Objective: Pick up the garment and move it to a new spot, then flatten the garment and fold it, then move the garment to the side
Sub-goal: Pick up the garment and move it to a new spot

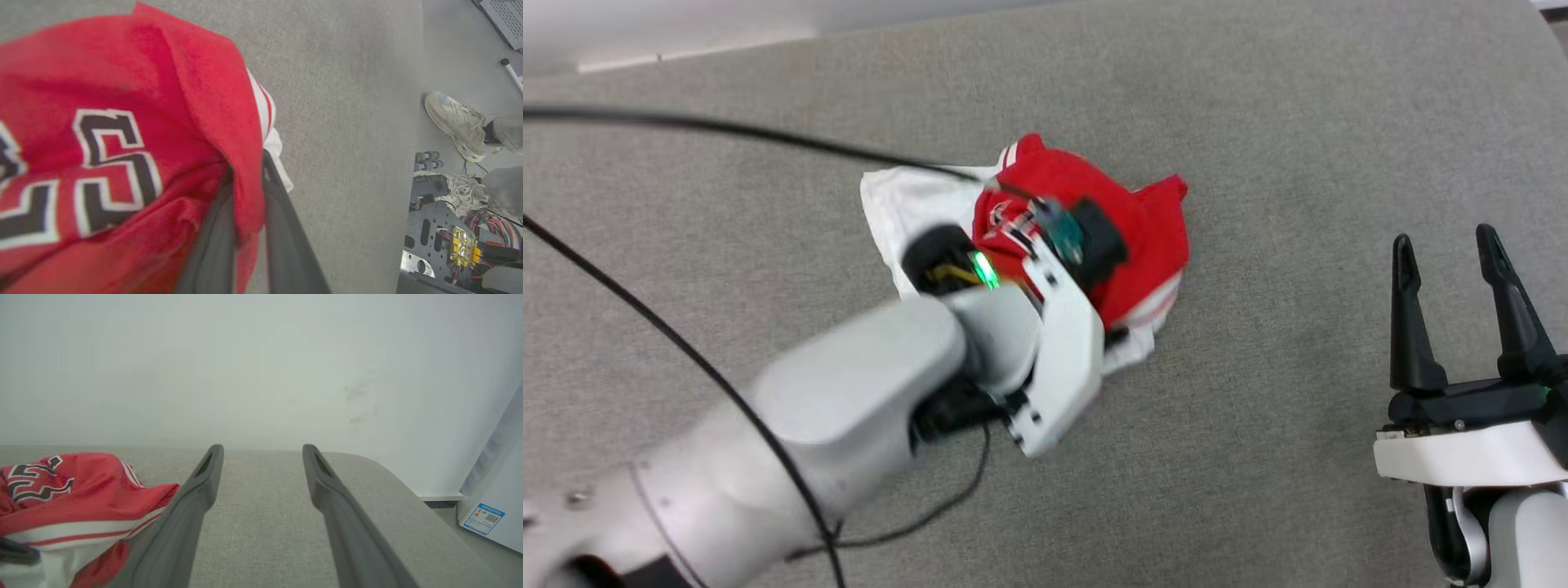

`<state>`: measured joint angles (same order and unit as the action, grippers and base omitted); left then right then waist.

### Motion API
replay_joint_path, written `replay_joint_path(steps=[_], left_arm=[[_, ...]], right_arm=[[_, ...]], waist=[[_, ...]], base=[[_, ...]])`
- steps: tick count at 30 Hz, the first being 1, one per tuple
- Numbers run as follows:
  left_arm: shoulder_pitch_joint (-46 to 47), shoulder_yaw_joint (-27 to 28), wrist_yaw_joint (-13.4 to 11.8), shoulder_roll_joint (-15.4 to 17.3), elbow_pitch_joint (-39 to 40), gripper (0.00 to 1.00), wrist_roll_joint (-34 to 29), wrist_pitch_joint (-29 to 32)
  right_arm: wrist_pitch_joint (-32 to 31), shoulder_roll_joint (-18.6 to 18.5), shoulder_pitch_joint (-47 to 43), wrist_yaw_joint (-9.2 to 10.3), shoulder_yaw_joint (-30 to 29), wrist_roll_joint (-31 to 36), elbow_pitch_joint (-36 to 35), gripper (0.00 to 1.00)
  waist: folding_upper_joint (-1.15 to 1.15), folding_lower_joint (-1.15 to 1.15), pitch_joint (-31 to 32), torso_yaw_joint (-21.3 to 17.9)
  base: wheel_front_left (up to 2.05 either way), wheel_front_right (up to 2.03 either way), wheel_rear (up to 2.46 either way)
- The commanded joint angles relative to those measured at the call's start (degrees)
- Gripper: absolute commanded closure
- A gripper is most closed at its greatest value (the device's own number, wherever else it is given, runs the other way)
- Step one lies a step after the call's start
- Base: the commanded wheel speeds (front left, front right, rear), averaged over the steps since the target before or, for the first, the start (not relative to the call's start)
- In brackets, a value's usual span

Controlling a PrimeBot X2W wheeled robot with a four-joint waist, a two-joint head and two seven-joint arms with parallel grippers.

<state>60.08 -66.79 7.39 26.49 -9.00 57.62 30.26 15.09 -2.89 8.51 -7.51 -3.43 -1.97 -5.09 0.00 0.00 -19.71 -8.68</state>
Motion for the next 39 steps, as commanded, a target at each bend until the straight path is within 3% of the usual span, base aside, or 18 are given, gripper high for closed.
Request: replay_joint_path(steps=[1,12,13,14,19,22,31,39], left_arm=[[-1.78,-1.58,0.02,-1.46,-1.66,1.00,-0.13,-1.59],[-6.64,-6.41,0.02,-8.33,-7.02,1.00,-2.03,-6.56],[-6.08,-6.44,0.02,-8.53,-7.30,0.04,-3.04,-7.46],[-5.67,-6.43,0.02,-8.75,-7.57,0.00,-3.78,-8.67],[-4.53,-5.29,-0.16,-9.67,-8.26,0.00,-7.14,-18.24],[-4.78,-3.31,-2.37,-9.90,-7.94,0.00,-9.61,-24.76],[-8.89,4.13,-15.18,-5.80,-6.68,0.00,-15.91,-42.03],[-19.02,15.13,-27.55,-0.13,-1.48,0.00,-21.42,-45.52]], right_arm=[[0.12,0.04,1.34,0.03,-0.20,-0.09,0.13,0.00],[0.12,0.03,1.42,0.03,-0.66,0.10,1.00,0.00],[0.12,0.04,1.21,0.03,-0.62,0.20,1.17,0.00],[0.12,0.04,0.98,0.04,-0.59,0.22,1.36,0.00],[0.12,0.03,-0.73,0.04,-0.84,0.76,2.19,0.00],[0.12,0.04,-1.98,0.03,-0.89,1.01,2.58,0.00],[0.12,0.03,-4.41,0.03,-0.93,1.73,3.13,0.00],[0.12,0.03,-5.91,0.03,-1.26,1.02,3.28,0.00]], waist=[[0.00,0.00,-1.18,-0.29],[0.00,0.00,-2.14,0.02],[0.00,0.00,-1.79,0.16],[0.00,0.00,-1.37,0.28],[0.00,0.00,1.89,1.21],[0.00,0.00,4.19,1.96],[0.00,0.00,9.09,4.13],[0.00,0.00,11.26,6.05]], base=[[0.00,0.00,0.00],[0.00,0.00,0.00],[0.00,0.00,0.00],[0.00,0.00,0.00],[0.00,0.00,0.00],[0.00,0.00,0.00],[0.00,0.00,0.00],[0.00,0.00,0.00]])
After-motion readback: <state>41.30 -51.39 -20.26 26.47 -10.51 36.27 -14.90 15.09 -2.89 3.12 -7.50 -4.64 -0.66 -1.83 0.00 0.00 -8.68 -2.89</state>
